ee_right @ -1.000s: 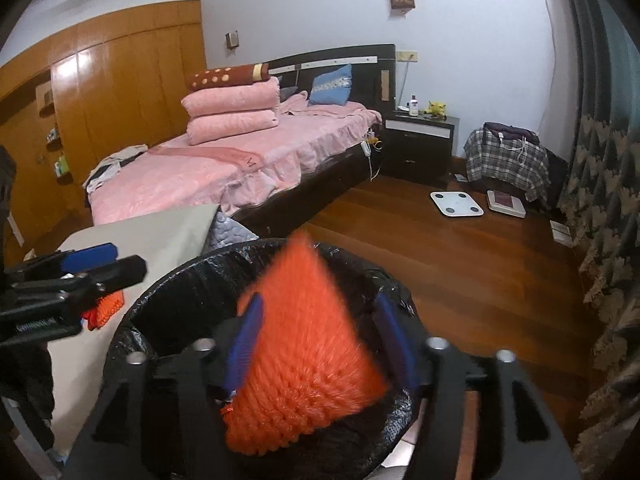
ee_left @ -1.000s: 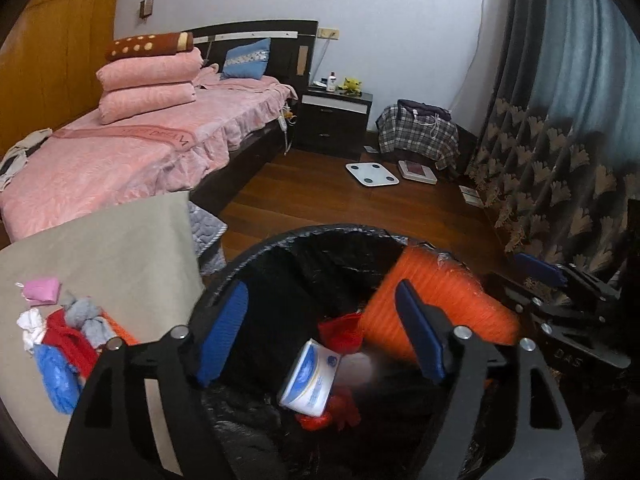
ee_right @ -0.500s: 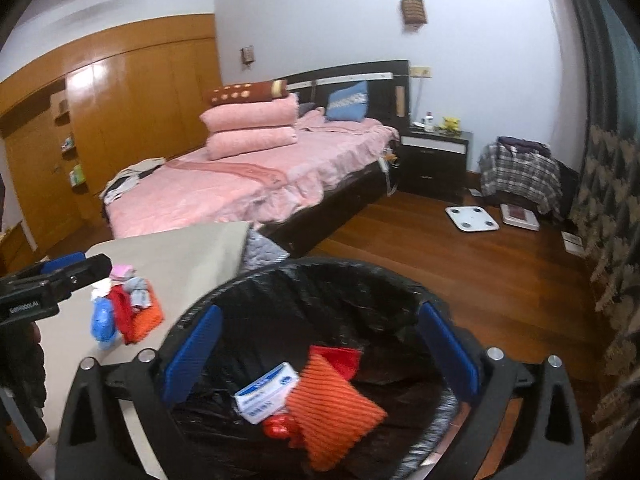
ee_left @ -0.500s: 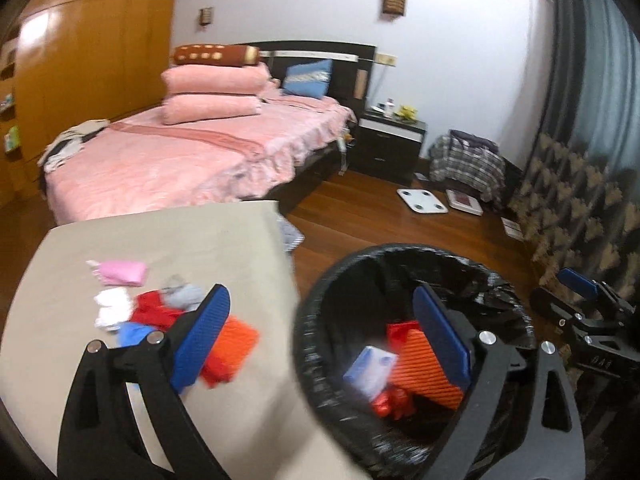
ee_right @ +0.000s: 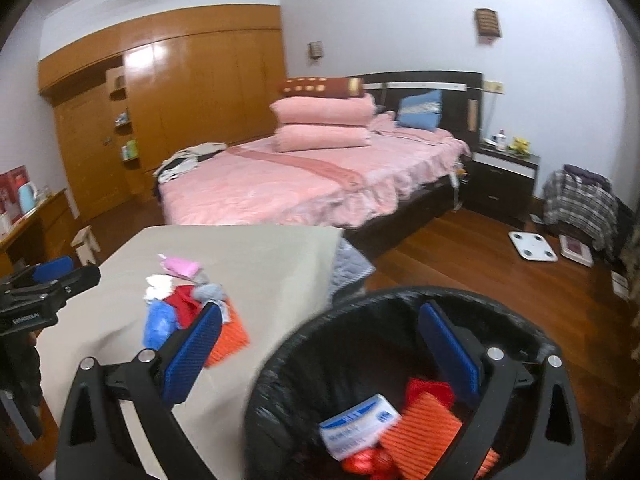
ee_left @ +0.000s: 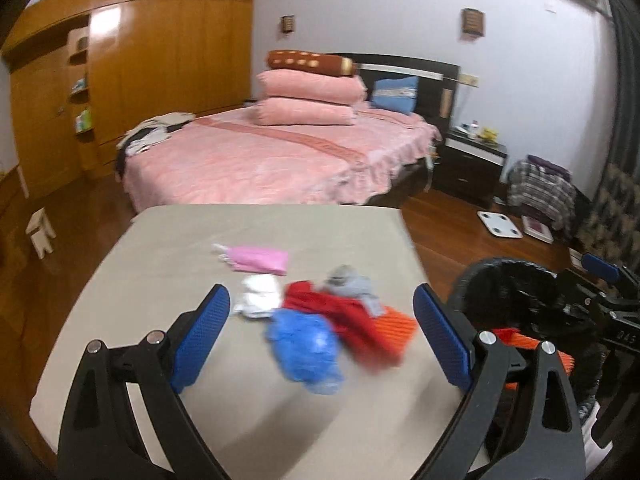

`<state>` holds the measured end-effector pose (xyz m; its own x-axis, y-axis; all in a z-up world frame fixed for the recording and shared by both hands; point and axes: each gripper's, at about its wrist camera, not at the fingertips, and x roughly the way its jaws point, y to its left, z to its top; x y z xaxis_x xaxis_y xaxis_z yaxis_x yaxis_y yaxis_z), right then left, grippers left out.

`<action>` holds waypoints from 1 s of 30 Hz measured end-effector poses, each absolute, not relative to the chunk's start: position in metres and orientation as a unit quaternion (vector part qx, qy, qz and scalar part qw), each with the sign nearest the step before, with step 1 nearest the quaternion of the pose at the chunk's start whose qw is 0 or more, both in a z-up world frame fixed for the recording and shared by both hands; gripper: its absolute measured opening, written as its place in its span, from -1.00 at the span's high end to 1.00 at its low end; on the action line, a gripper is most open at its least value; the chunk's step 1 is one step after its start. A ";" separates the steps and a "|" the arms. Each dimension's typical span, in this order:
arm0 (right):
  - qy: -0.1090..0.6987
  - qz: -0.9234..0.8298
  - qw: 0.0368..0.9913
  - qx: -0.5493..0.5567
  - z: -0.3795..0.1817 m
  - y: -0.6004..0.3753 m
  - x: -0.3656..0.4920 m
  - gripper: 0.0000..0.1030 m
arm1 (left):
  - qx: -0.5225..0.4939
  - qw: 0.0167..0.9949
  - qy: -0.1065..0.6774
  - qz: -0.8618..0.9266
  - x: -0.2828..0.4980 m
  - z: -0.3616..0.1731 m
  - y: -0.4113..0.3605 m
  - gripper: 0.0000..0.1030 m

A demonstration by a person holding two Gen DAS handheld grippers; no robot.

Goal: Collect trash
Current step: 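Move both open tools back over the table pile, then grasp the white tissue with the left tool while the right tool grasps the grey sock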

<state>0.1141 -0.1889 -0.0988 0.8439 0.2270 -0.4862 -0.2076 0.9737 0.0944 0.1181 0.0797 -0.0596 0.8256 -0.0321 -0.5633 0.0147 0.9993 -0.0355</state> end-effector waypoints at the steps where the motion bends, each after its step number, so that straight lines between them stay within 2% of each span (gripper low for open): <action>1: 0.255 0.119 0.959 0.018 -0.099 -0.182 0.118 -0.88 | -0.018 0.955 0.296 -0.005 0.120 -0.060 0.088 -0.75; 9: 0.276 0.150 0.949 0.015 -0.119 -0.125 0.167 -0.88 | -0.032 0.950 0.307 0.036 0.149 -0.077 0.137 -0.75; 20: 0.314 0.154 0.937 0.008 -0.151 -0.086 0.213 -0.76 | -0.035 0.935 0.351 0.040 0.196 -0.124 0.153 -0.75; 30: 0.329 0.144 0.933 0.013 -0.162 -0.085 0.235 -0.72 | -0.040 0.917 0.398 0.019 0.236 -0.163 0.149 -0.55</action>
